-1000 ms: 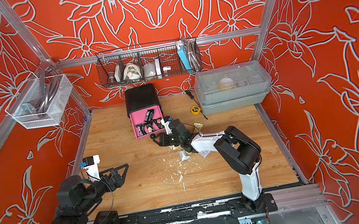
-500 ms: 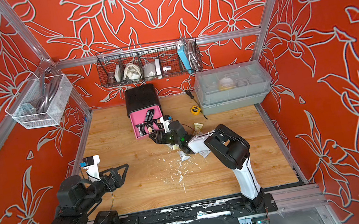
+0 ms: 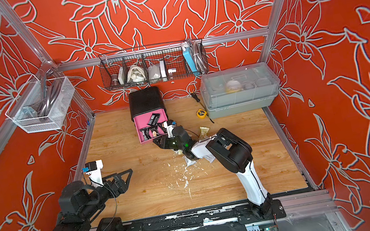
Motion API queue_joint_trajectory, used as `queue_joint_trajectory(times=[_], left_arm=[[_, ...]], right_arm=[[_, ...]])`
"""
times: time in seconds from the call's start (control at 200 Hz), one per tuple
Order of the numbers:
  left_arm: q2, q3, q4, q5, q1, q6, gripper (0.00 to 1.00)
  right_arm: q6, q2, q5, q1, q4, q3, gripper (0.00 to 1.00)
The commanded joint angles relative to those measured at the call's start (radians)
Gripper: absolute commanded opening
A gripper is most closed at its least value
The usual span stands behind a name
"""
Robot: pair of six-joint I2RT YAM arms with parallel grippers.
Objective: Place the cookies into the drawer by color
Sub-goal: Close the drawer in the storage box.
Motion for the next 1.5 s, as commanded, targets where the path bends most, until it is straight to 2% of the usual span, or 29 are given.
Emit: queue_joint_trajectory(times=[0.0, 0.305, 0.776, 1.156, 1.496], left_arm=[[-0.01, -0.001, 0.02, 0.0, 0.007, -0.003, 0.99], [-0.01, -0.001, 0.02, -0.002, 0.007, -0.003, 0.99], [-0.012, -0.002, 0.021, 0.0, 0.007, -0.003, 0.99], [-0.014, -0.002, 0.021, 0.0, 0.007, -0.002, 0.99], [-0.012, -0.001, 0.021, 0.004, 0.007, -0.002, 0.99]], right_arm=[[0.006, -0.026, 0.012, 0.002, -0.021, 0.011, 0.21], [-0.043, -0.141, 0.048, 0.005, -0.138, 0.03, 0.17], [-0.056, -0.125, 0.075, 0.004, -0.25, 0.176, 0.17], [-0.113, -0.037, 0.114, 0.003, -0.392, 0.372, 0.17], [-0.233, 0.048, 0.165, -0.011, -0.562, 0.601, 0.2]])
